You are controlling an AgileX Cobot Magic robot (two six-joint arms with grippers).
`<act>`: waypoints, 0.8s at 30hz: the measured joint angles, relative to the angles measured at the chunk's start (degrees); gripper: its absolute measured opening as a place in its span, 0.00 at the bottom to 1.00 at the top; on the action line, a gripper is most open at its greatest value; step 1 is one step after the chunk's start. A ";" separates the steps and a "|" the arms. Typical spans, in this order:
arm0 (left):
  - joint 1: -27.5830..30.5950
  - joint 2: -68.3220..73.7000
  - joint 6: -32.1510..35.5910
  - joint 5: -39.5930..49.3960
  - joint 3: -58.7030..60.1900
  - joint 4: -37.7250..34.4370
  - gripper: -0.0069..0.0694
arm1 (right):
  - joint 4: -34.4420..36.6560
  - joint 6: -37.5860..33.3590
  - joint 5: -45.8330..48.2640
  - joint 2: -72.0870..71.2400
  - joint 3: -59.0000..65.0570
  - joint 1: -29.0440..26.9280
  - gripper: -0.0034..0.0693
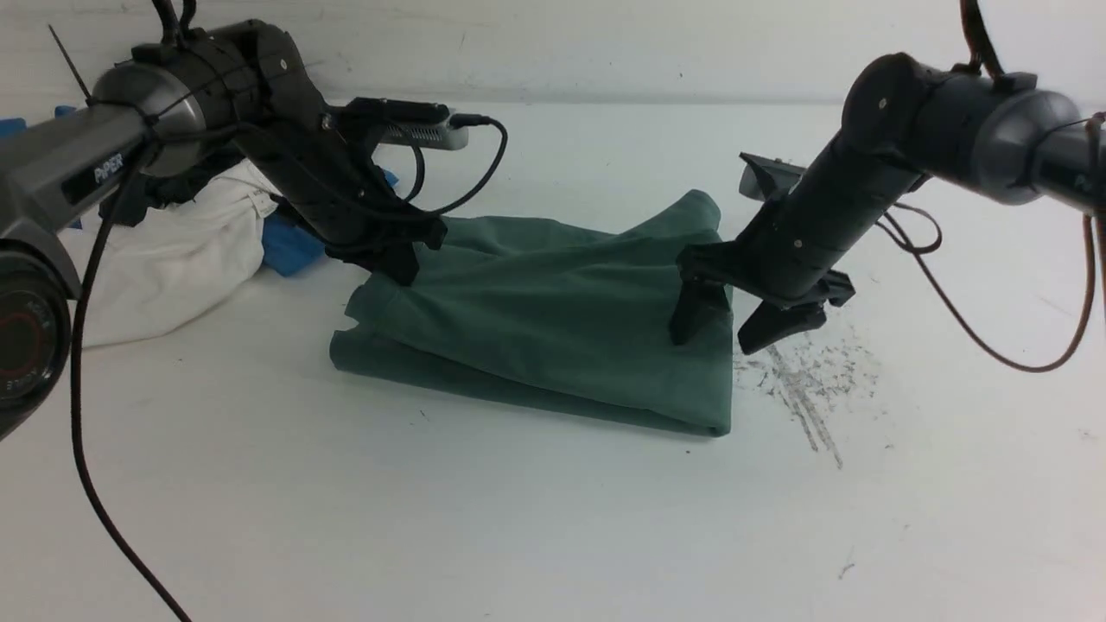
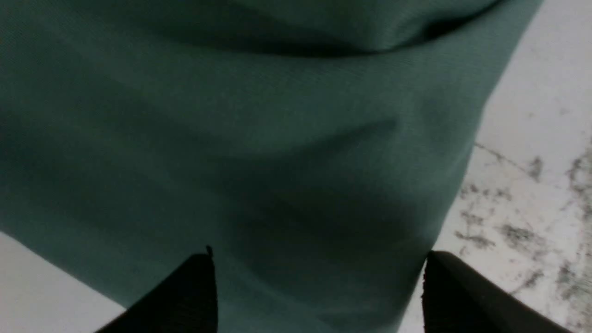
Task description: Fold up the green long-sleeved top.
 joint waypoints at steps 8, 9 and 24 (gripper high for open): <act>0.11 -0.65 -1.09 2.85 0.00 0.91 0.15 | 1.06 -4.12 -0.07 3.84 0.00 0.00 0.29; 0.11 -0.65 -1.96 3.91 0.00 1.57 0.15 | 1.22 -4.97 0.66 3.45 0.00 0.00 0.15; -1.30 -6.55 -4.77 12.07 7.48 -3.98 0.15 | -6.53 -1.69 -2.72 -17.63 29.00 0.48 0.12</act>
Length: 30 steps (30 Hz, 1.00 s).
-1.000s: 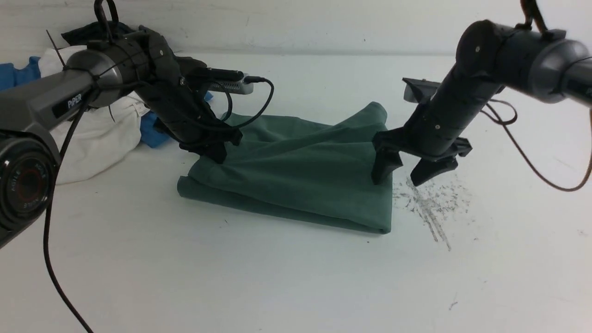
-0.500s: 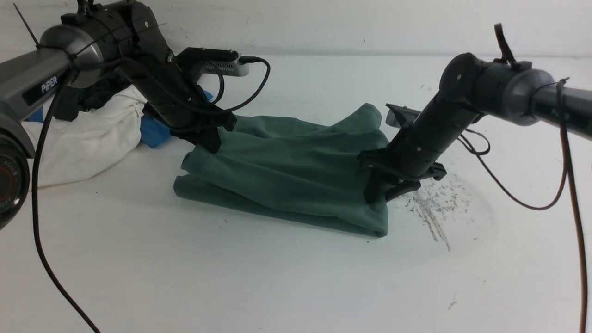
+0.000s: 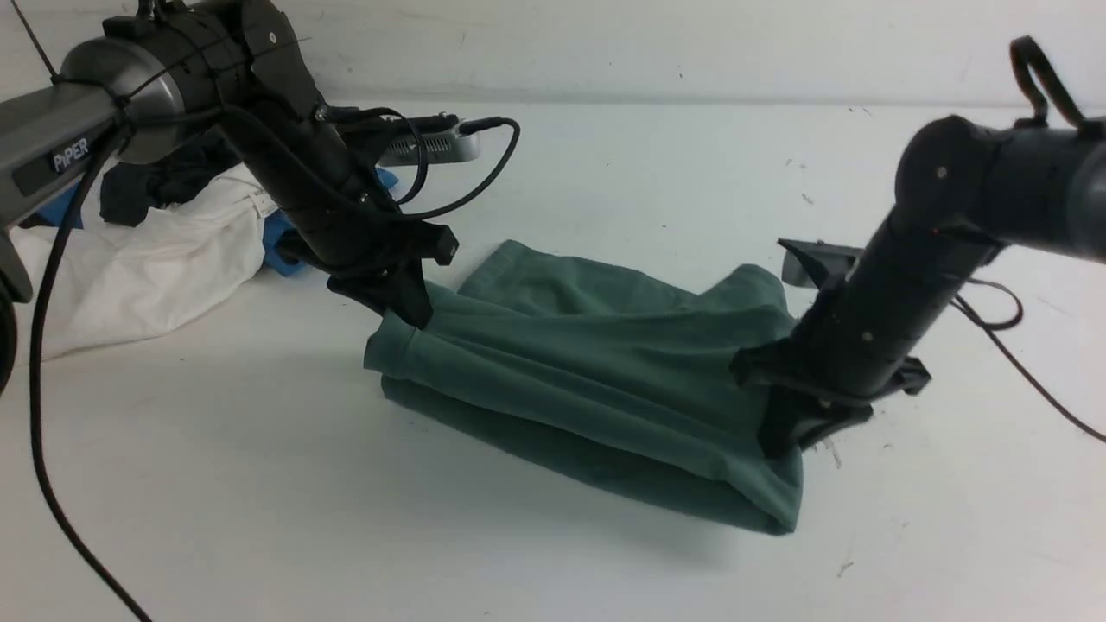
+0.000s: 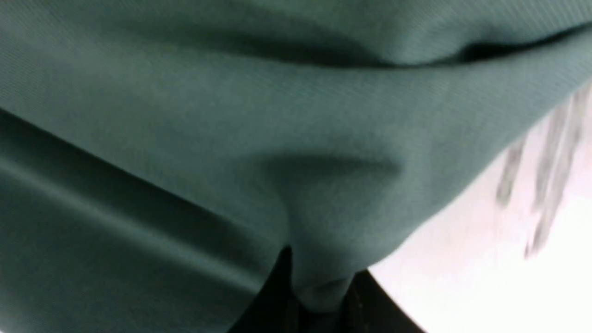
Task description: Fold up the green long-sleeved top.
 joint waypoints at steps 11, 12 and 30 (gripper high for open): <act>-6.31 -1.69 0.00 -9.07 3.04 4.06 0.15 | -3.86 1.05 -1.28 -3.08 4.75 0.00 0.12; -6.51 -1.43 -0.14 -9.68 3.04 4.31 0.15 | -4.30 1.29 -1.22 -3.08 4.75 0.00 0.12; -5.89 -0.06 -3.17 -14.58 2.98 16.22 0.60 | -20.44 7.64 5.88 -5.15 -7.66 -0.42 0.58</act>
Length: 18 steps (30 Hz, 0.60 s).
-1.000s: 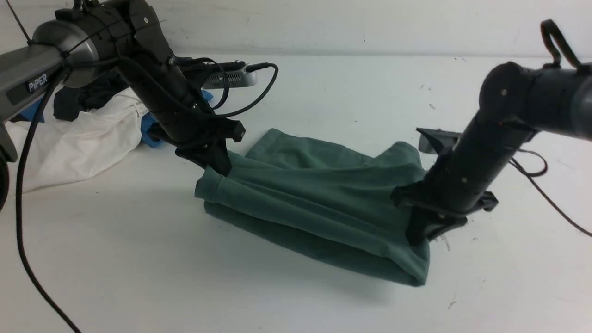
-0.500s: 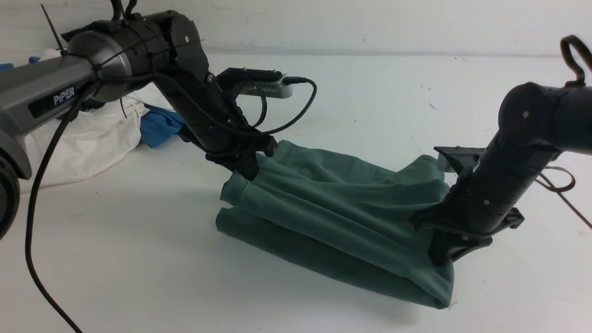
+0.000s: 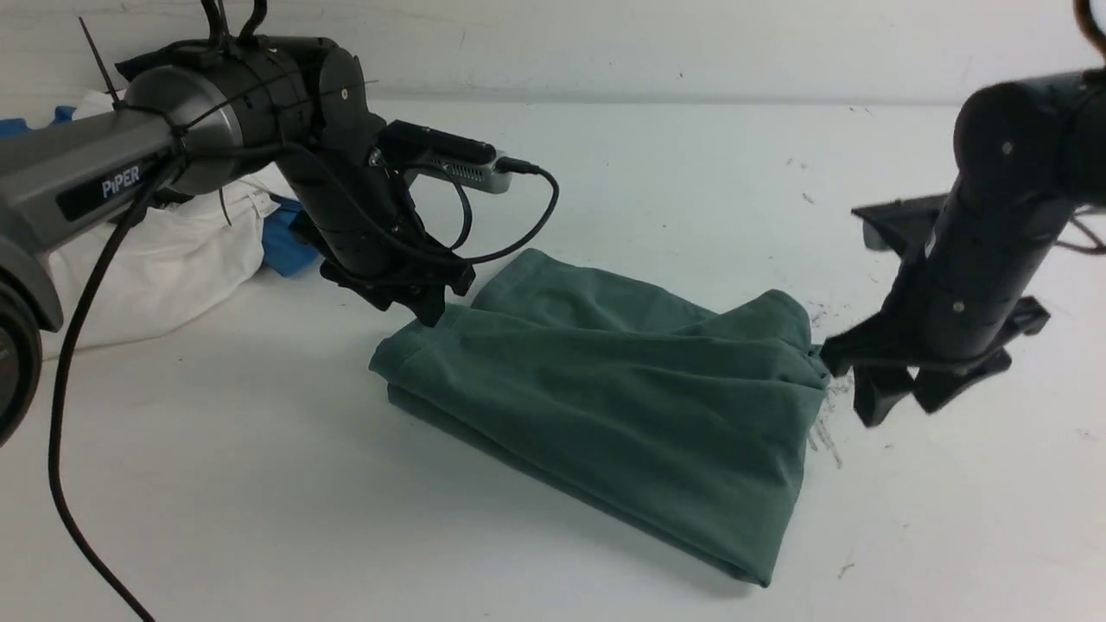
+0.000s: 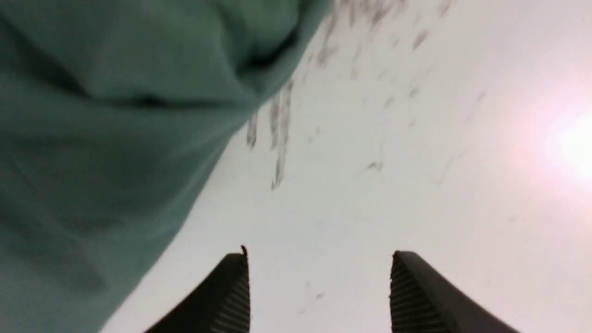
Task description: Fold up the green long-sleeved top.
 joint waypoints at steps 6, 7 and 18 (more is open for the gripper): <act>0.00 -0.05 -0.52 1.09 -3.37 -1.70 0.53 | 6.19 -1.01 -3.10 1.45 -10.69 -0.06 0.46; -0.06 -0.05 -0.46 1.13 -3.45 -2.04 0.53 | 6.60 -1.17 -3.21 1.67 -11.43 -0.06 0.45; -6.96 7.99 10.64 3.00 -3.79 -12.74 0.09 | 16.62 -5.14 -3.68 17.80 -21.34 -0.06 0.04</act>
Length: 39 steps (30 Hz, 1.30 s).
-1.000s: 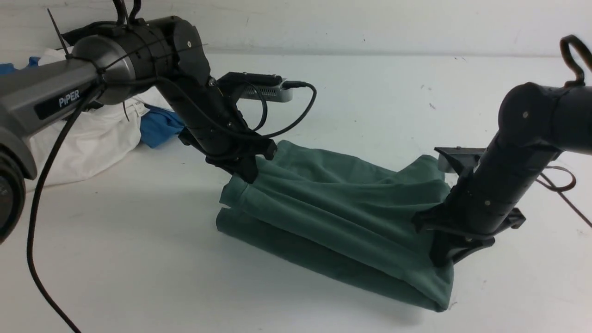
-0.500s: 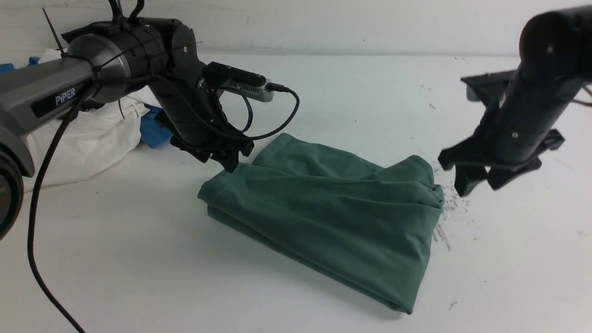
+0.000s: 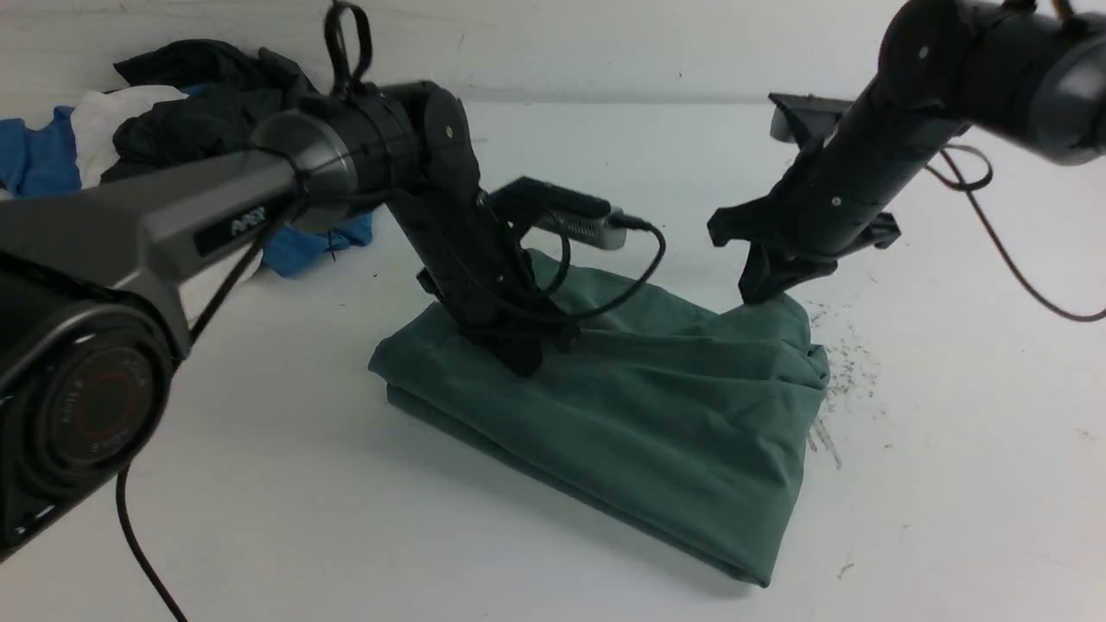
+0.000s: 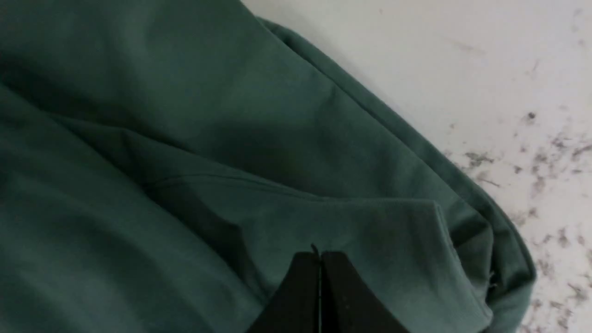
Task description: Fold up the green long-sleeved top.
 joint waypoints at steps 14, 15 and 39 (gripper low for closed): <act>0.06 2.16 -1.36 0.54 -0.56 -0.58 0.09 | -17.41 5.14 3.41 4.98 -0.36 -0.32 0.03; 0.06 2.16 -1.46 0.54 -0.56 -0.58 0.09 | -17.41 5.14 3.45 5.10 -0.36 -0.32 0.03; 5.22 0.19 -9.40 11.15 -11.22 5.46 0.09 | 8.20 -15.45 -4.00 9.78 -11.87 -1.17 0.37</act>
